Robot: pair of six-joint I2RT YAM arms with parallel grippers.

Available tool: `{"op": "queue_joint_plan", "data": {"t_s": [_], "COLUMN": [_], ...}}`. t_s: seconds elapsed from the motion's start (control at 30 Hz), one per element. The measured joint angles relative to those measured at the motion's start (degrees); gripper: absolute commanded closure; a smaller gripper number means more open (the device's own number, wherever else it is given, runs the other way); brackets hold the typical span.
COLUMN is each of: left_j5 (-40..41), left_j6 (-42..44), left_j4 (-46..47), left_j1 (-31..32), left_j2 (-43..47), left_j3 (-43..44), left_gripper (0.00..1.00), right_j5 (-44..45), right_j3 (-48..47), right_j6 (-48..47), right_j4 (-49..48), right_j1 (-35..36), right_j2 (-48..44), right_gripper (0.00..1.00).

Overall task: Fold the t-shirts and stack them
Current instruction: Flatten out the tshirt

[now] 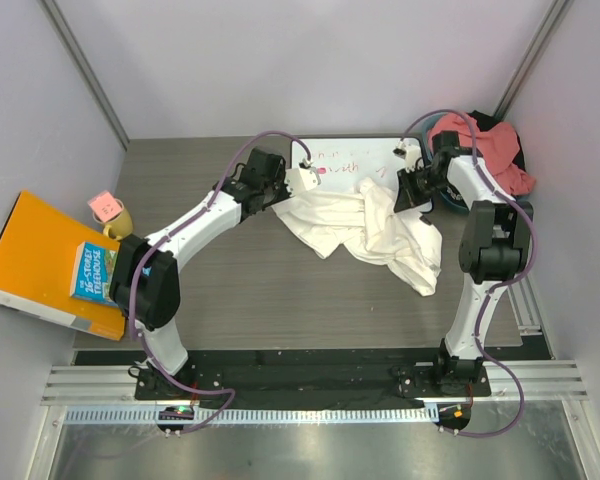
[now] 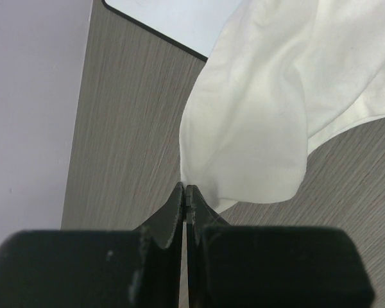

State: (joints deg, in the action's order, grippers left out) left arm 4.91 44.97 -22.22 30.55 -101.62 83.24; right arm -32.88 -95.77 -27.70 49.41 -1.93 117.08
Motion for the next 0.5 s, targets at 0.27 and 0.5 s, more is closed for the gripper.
{"op": "queue_joint_plan", "data": {"t_s": [0.27,0.5], "left_j5": [0.9,6.7], "left_j6": [0.0,2.1], "left_j4": [1.0,8.2], "left_j1": [0.0,-1.7], "left_j2": [0.0,0.0], "left_j3": [-0.1,0.0], "left_gripper": [1.00,1.00], "right_j5": [3.9,18.7], "right_j3": [-5.2,-18.3], "right_j6": [-1.3,-7.8], "right_j4": [0.5,-1.6], "right_j1": [1.4,5.0], "right_j2": [0.0,0.0], "right_gripper": [0.99,0.99]}}
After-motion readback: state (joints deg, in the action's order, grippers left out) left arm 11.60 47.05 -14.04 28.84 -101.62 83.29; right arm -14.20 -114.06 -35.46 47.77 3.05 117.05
